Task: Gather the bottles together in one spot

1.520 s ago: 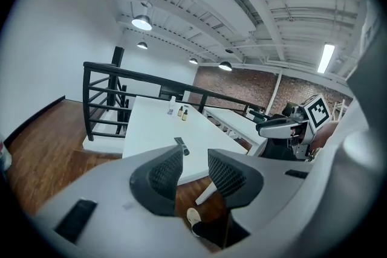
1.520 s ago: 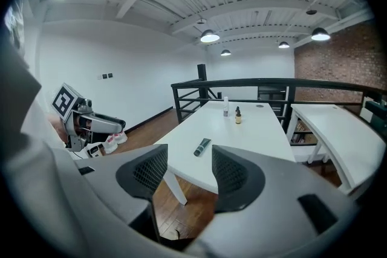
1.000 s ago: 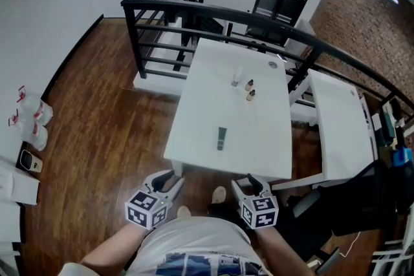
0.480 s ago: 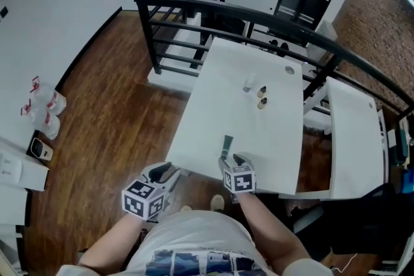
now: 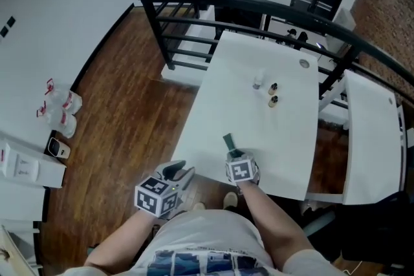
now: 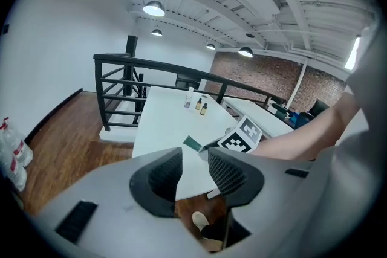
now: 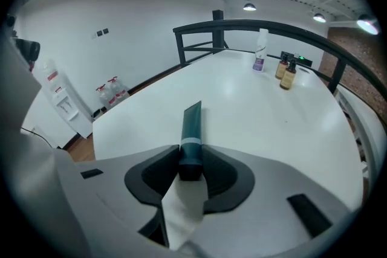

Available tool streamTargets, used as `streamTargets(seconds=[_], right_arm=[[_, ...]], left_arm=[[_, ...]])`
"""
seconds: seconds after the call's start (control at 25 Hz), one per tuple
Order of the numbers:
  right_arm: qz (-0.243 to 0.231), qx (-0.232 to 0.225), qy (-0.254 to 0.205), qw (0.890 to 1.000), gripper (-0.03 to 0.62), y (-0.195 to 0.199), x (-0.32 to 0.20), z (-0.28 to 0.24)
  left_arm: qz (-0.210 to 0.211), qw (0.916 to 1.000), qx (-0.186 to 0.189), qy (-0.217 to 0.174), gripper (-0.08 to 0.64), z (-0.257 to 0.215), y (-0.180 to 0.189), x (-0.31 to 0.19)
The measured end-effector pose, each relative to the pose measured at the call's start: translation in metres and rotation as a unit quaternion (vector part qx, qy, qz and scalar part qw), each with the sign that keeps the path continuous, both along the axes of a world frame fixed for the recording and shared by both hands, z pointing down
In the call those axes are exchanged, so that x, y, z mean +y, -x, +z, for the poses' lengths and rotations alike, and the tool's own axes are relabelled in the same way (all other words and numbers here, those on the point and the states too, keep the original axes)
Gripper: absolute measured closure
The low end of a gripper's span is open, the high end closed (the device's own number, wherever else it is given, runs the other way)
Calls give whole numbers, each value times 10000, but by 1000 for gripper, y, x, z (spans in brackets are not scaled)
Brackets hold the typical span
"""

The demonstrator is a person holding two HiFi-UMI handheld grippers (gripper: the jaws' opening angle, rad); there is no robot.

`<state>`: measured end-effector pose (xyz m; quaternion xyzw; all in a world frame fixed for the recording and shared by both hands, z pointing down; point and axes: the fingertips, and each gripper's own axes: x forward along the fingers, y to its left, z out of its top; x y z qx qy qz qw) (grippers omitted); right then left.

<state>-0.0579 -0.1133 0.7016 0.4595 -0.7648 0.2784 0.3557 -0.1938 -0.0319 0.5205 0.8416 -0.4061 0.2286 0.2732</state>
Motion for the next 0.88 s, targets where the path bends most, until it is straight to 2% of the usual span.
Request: streamTargets(seconds=[0.16,0.32,0.44,0.52,0.64,0.8,0.88], right_arm=[[-81,-328,6,9994,462,-14,2,0],[45,-1012,-200,9947,462,-32,10,-27],[90,-1636,-582,9848,462,-48,17,-67],[66,-1897,-896,9777,462,-60,22,-97],[-81,-2140,-1418,9664,462,-76,32,-141],[-208,-2392,-1895,9521,462,-99,44,-178],[-283,-2474,-2028,9470,462,-108,49,-186]], left_arm=[[87,9999,5,145,449,7,-27,-14],[184,9992,225,283,449,9,-58,-30],[298,9975,534,357,446,7,-88,-46],[353,9938,937,488,437,4,-110,-58],[473,9816,1696,741,411,-6,-147,-75],[833,9565,2662,856,393,-32,-197,-89],[1085,9447,2969,871,391,-41,-219,-91]])
